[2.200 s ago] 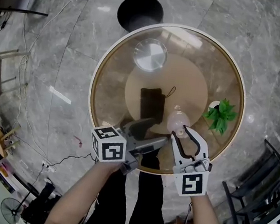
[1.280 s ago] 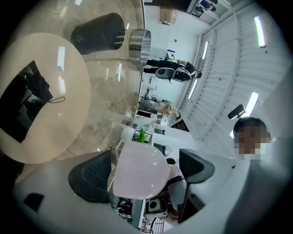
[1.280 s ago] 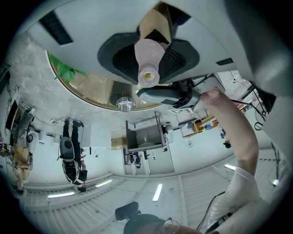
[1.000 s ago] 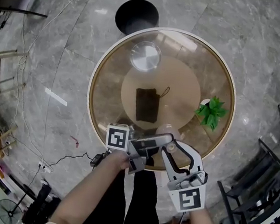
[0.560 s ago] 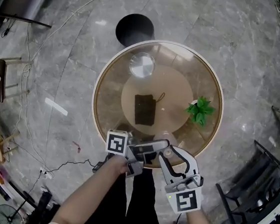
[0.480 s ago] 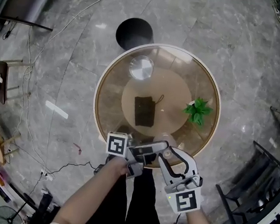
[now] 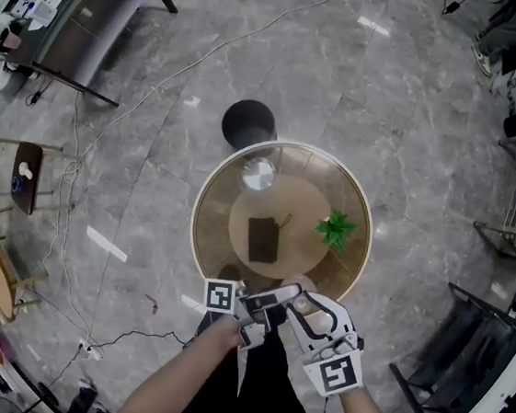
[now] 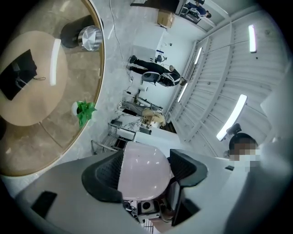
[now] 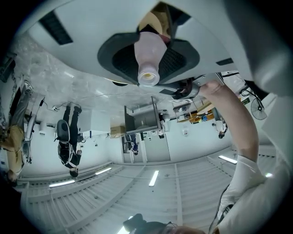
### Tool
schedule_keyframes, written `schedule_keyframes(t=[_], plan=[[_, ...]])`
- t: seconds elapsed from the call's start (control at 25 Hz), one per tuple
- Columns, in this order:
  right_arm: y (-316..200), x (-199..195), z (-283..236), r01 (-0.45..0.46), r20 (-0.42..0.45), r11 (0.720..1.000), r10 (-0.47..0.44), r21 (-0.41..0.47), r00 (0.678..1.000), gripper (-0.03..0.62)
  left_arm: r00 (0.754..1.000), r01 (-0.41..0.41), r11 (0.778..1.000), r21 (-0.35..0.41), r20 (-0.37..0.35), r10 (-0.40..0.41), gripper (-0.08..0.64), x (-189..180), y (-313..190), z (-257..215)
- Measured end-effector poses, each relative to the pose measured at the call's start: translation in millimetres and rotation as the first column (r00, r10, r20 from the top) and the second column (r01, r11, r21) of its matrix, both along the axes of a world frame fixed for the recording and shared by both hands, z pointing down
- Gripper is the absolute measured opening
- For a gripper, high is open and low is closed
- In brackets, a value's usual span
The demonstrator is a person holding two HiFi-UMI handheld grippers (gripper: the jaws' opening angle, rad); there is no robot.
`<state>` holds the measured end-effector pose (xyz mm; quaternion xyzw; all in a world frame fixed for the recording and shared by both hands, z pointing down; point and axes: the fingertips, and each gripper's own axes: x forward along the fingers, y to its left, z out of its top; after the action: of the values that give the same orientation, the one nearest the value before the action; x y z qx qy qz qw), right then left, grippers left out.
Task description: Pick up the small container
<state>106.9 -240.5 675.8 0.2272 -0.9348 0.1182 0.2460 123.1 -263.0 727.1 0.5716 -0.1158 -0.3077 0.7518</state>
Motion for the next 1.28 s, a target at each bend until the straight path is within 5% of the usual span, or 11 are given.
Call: schedule_keyframes(t=[0.68, 1.28], plan=[[49, 12, -174, 0.038, 0.090, 0.999, -0.041, 0.032, 0.995, 0.150, 0.998, 0.045, 0.999, 0.010, -0.044, -0.044, 0.330, 13, 50, -171], [157, -46, -270, -0.019, 0.132, 0.997, 0.009, 0.080, 0.991, 0.150, 0.999, 0.023, 0.999, 0.036, -0.031, -0.022, 0.328, -45, 159, -264]])
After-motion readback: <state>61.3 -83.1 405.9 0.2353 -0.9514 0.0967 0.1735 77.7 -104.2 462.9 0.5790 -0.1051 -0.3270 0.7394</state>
